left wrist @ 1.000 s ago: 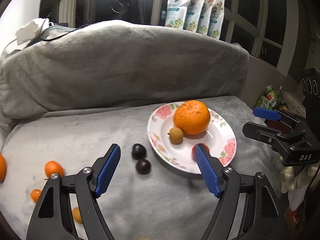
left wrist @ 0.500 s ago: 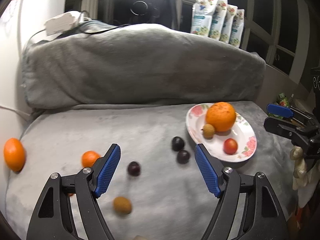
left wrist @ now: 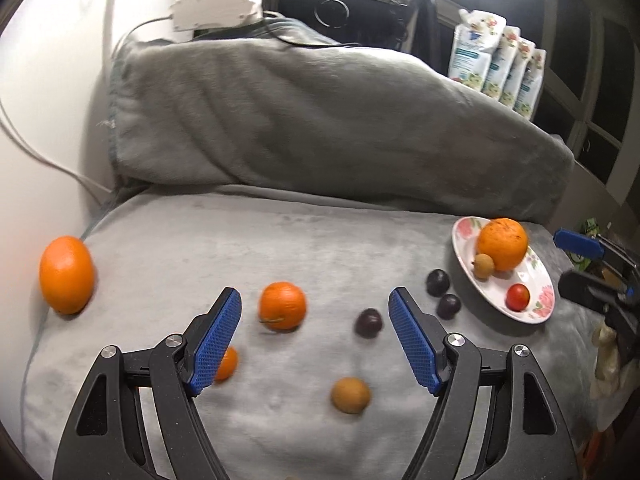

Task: Organize fruits
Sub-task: 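Move the right gripper to the dark plum while the left gripper approaches a small orange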

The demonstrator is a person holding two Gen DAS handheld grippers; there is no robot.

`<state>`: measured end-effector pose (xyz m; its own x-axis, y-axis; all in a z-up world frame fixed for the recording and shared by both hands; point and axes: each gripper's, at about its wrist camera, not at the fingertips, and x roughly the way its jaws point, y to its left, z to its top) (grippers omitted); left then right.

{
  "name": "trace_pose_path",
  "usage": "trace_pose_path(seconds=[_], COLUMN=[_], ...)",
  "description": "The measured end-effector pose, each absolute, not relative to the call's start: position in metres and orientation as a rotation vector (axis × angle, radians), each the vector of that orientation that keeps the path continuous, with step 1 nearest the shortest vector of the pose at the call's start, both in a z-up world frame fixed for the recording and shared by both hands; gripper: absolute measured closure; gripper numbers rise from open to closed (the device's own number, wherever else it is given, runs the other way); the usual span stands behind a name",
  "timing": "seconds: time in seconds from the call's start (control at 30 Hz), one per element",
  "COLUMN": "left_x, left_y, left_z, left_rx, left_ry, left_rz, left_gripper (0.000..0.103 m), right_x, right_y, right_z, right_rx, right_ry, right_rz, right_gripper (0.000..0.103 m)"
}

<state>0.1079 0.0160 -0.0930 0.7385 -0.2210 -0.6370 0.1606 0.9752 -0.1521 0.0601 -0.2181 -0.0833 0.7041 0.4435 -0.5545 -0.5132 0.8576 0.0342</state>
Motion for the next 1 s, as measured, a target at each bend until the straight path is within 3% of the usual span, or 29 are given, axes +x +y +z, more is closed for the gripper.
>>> trace_pose_path(seconds=[0.17,0.57,1.0], left_x=[0.113,0.125,0.143], left_y=[0.024,0.035,0.037], left_z=[-0.101,-0.115,-0.128], left_rx=[-0.116,-0.151,-0.159], left_ry=[0.73,0.77,0.824], left_rz=[-0.209,-0.218,-0.229], left_gripper=[0.034,0.049,0.061], right_x=[0.063,0.077,0.096], right_y=[-0.196,-0.155,-0.113], right_z=[-0.089,-0.109,-0.146], right_rx=[-0.16,-0.204,-0.289], right_ry=[0.591,0.658,0.755], right_rz=[0.569,0.636,0.676], right_gripper=[0.008,0.022,0.046])
